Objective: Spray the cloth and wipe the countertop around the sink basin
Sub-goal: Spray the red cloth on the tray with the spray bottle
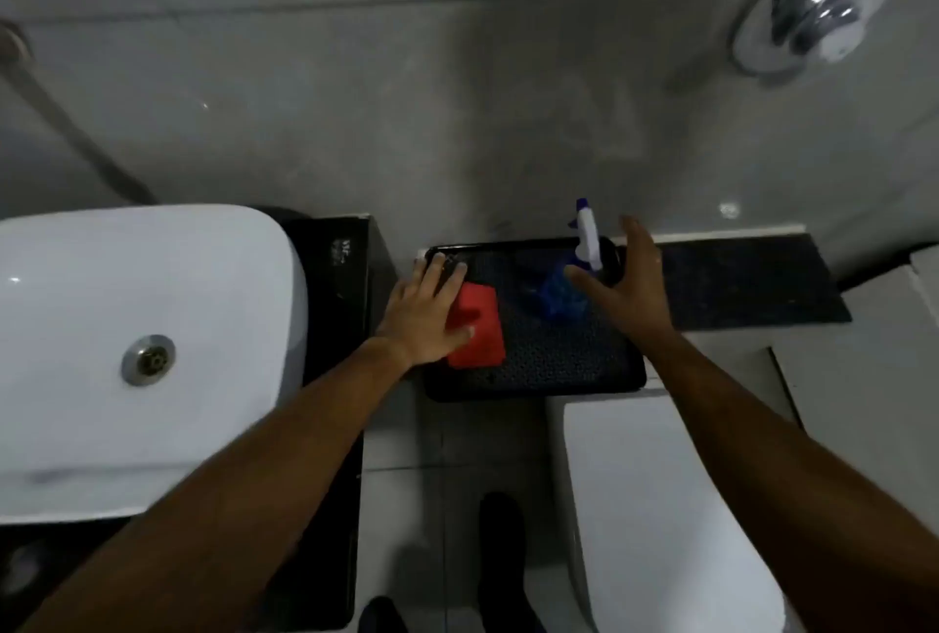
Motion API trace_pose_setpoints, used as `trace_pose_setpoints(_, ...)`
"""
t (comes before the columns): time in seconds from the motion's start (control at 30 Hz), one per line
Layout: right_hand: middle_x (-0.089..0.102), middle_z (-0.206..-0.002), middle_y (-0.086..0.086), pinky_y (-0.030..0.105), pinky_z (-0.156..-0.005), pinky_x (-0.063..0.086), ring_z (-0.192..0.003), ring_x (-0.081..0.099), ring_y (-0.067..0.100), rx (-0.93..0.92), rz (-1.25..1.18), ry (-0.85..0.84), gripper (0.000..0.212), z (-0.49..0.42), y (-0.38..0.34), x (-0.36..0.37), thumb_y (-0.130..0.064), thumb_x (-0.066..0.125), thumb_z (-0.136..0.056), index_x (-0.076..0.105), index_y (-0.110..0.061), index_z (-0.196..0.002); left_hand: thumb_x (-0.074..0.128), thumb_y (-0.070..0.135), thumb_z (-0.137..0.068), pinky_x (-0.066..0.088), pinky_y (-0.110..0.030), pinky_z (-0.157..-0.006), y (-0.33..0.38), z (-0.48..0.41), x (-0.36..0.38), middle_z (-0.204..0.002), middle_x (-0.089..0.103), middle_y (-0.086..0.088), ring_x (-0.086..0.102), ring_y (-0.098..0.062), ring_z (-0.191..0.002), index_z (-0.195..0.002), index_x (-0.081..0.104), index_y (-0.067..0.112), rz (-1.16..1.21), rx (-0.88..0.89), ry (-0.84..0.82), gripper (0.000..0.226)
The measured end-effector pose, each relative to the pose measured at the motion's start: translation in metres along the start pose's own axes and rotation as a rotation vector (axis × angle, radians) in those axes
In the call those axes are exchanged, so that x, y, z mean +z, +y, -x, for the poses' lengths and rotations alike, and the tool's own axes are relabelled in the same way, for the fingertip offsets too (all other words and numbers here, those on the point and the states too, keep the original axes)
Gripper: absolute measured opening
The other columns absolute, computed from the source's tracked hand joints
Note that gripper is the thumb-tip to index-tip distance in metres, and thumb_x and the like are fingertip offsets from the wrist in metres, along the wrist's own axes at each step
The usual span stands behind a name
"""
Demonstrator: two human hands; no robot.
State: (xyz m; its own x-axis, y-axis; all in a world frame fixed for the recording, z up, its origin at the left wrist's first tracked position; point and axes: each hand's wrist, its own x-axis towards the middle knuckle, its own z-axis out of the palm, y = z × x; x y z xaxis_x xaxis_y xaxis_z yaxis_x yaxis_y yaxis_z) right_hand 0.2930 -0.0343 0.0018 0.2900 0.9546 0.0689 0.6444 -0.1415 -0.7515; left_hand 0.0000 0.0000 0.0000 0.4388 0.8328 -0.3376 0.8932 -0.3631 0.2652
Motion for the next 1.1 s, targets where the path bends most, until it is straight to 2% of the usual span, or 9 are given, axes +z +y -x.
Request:
trace_pose_setpoints(0.23,0.064,-0.094,-0.029,0.004,-0.074,0.048,-0.091,0.062,-0.011,0.088,-0.309,-0.185,0.056,-0.032,0.046,0.051,-0.056,0.078,-0.067,0.051,-0.044,-0.114,0.072,0.066,-0.076,0.012,-0.062,-0.118,-0.042,-0.05,0.074,-0.165,-0.025,-0.006,-0.016,-0.036,-0.152,-0.155,-0.016,0.04,0.028,-0.186,-0.253,0.121)
trace_pose_setpoints(0.33,0.069,-0.093,-0.009,0.012,-0.073,0.052,-0.086,0.067,0.001,0.128,-0.379,-0.133,0.06,-0.043,0.051,0.064,-0.048,0.08,-0.067,0.061,-0.01,-0.109,0.073,0.07,-0.071,0.012,-0.065,-0.119,-0.051,-0.062,0.088,-0.165,-0.026,-0.007,-0.017,-0.039,-0.152,-0.155,-0.017,0.039,0.032,-0.186,-0.268,0.126)
trace_pose_setpoints(0.4,0.072,-0.087,-0.01,0.018,-0.073,0.053,-0.084,0.069,0.006,0.088,-0.365,-0.131,0.04,-0.051,0.051,0.067,-0.028,0.075,-0.075,0.063,-0.001,-0.101,0.072,0.073,-0.069,0.011,-0.066,-0.118,-0.054,-0.064,0.095,-0.165,-0.027,-0.006,-0.018,-0.037,-0.152,-0.154,-0.018,0.04,0.026,-0.183,-0.282,0.128)
trace_pose_setpoints(0.53,0.071,-0.076,-0.013,0.022,-0.072,0.053,-0.076,0.067,0.006,0.001,-0.351,-0.18,0.009,-0.063,0.05,0.07,-0.003,0.065,-0.079,0.063,0.003,-0.085,0.075,0.071,-0.067,0.011,-0.066,-0.118,-0.059,-0.065,0.103,-0.165,-0.025,-0.005,-0.014,-0.036,-0.153,-0.154,-0.02,0.039,0.014,-0.172,-0.256,0.132)
trace_pose_setpoints(0.73,0.065,-0.076,0.007,0.031,-0.075,0.054,-0.076,0.064,0.022,-0.002,-0.426,-0.234,0.02,-0.067,0.025,0.06,0.008,0.059,-0.079,0.064,-0.005,-0.094,0.074,0.074,-0.064,0.012,-0.068,-0.117,-0.057,-0.066,0.101,-0.167,-0.015,-0.008,-0.003,-0.042,-0.153,-0.15,-0.023,0.045,-0.026,-0.136,-0.194,0.133)
trace_pose_setpoints(0.83,0.066,-0.073,0.004,0.038,-0.077,0.051,-0.078,0.061,0.027,0.034,-0.41,-0.37,0.024,-0.068,0.009,0.051,0.0,0.064,-0.074,0.059,0.016,-0.091,0.072,0.076,-0.065,0.01,-0.071,-0.116,-0.058,-0.066,0.098,-0.167,-0.019,-0.007,-0.006,-0.043,-0.152,-0.152,-0.021,0.044,-0.041,-0.155,-0.236,0.131)
trace_pose_setpoints(0.93,0.067,-0.077,0.012,0.039,-0.076,0.055,-0.072,0.064,0.022,0.129,-0.342,-0.626,0.037,-0.054,-0.005,0.046,-0.009,0.067,-0.066,0.064,0.001,-0.102,0.072,0.076,-0.065,0.009,-0.071,-0.116,-0.058,-0.066,0.095,-0.166,-0.022,-0.006,-0.007,-0.041,-0.153,-0.153,-0.019,0.041,-0.021,-0.161,-0.273,0.132)
trace_pose_setpoints(1.03,0.069,-0.082,0.026,0.054,-0.082,0.055,-0.073,0.066,0.029,0.286,-0.267,-0.834,0.011,-0.028,-0.005,0.055,-0.012,0.07,-0.061,0.067,-0.011,-0.072,0.073,0.076,-0.064,0.01,-0.071,-0.115,-0.056,-0.066,0.095,-0.166,-0.021,-0.006,-0.006,-0.041,-0.153,-0.154,-0.018,0.041,-0.037,-0.168,-0.278,0.133)
trace_pose_setpoints(1.1,0.069,-0.084,0.025,0.051,-0.076,0.056,-0.071,0.066,0.026,0.341,-0.185,-0.918,0.015,-0.014,0.002,0.065,-0.011,0.07,-0.061,0.063,-0.006,-0.074,0.074,0.076,-0.063,0.011,-0.071,-0.115,-0.056,-0.066,0.097,-0.167,-0.02,-0.006,-0.005,-0.041,-0.153,-0.154,-0.017,0.041,-0.049,-0.176,-0.273,0.133)
